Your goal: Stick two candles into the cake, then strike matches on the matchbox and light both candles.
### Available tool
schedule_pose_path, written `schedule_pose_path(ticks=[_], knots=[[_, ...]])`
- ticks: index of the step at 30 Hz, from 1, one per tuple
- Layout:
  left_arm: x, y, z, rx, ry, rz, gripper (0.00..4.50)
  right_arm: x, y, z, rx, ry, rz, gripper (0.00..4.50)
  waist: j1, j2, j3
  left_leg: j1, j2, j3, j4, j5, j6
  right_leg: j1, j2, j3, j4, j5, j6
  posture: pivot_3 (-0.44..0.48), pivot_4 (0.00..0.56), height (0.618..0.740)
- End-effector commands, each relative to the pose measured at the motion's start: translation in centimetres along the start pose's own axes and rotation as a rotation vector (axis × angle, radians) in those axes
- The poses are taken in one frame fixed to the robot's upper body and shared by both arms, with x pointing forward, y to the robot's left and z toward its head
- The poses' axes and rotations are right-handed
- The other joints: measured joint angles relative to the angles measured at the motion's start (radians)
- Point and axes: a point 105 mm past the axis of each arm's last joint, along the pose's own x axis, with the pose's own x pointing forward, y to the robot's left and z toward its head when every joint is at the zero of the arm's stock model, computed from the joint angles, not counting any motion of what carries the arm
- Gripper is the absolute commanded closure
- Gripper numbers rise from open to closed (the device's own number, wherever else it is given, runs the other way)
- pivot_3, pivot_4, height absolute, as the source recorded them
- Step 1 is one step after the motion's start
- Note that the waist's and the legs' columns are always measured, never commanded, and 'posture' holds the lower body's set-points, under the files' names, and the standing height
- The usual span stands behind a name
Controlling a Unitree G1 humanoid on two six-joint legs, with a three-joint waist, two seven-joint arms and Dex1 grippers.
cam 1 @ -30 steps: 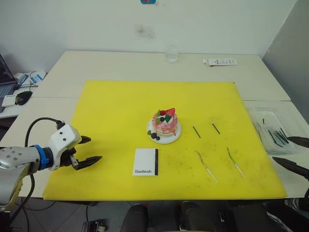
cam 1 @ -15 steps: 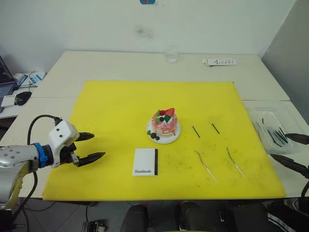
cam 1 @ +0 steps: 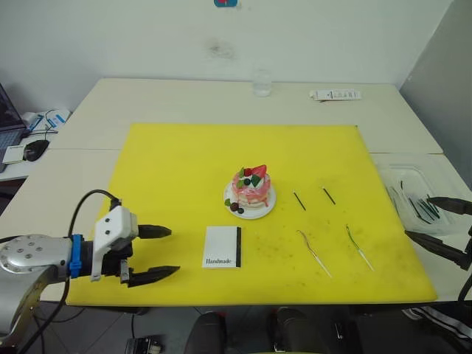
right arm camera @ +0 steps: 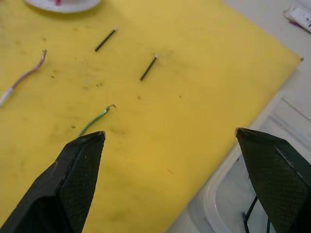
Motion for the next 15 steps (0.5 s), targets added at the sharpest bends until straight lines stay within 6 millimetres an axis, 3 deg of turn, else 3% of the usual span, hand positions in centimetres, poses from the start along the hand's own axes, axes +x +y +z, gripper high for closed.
schedule_pose_path(ticks=[1, 3, 8, 15], knots=[[2.0, -2.7, 2.4, 0.038, -0.088, -0.128, 0.01, 0.3, 2.8, 2.0, 0.033, -0.044, -0.003, 0.0, 0.001, 0.0, 0.0, 0.0, 0.0, 0.0, 0.0, 0.0, 0.0, 0.0, 0.0, 0.0, 0.0, 0.0, 0.0, 0.0, 0.15, 0.74], [3.0, -3.6, 3.6, 0.064, -0.139, -0.18, 0.01, 0.9, 4.4, 1.1, 0.061, 0.001, -0.045, 0.0, 0.005, 0.0, -0.001, 0.0, 0.0, 0.0, 0.0, 0.0, 0.0, 0.0, 0.0, 0.0, 0.0, 0.0, 0.0, 0.0, 0.15, 0.74], [4.2, -4.7, 5.5, 0.11, -0.194, -0.259, 0.01, 0.9, 6.0, -0.6, 0.094, 0.079, -0.14, 0.0, 0.011, 0.001, -0.002, 0.0, -0.001, 0.0, 0.003, 0.0, 0.0, 0.001, 0.0, 0.001, 0.001, 0.001, 0.002, 0.0, 0.15, 0.74], [5.5, -5.5, 6.5, 0.147, -0.221, -0.33, 0.01, 0.8, 7.9, -3.2, 0.145, 0.158, -0.149, 0.0, 0.011, 0.001, -0.003, -0.001, -0.001, 0.001, 0.008, 0.0, 0.0, 0.002, 0.001, 0.002, 0.001, 0.002, 0.003, 0.0, 0.15, 0.74]])
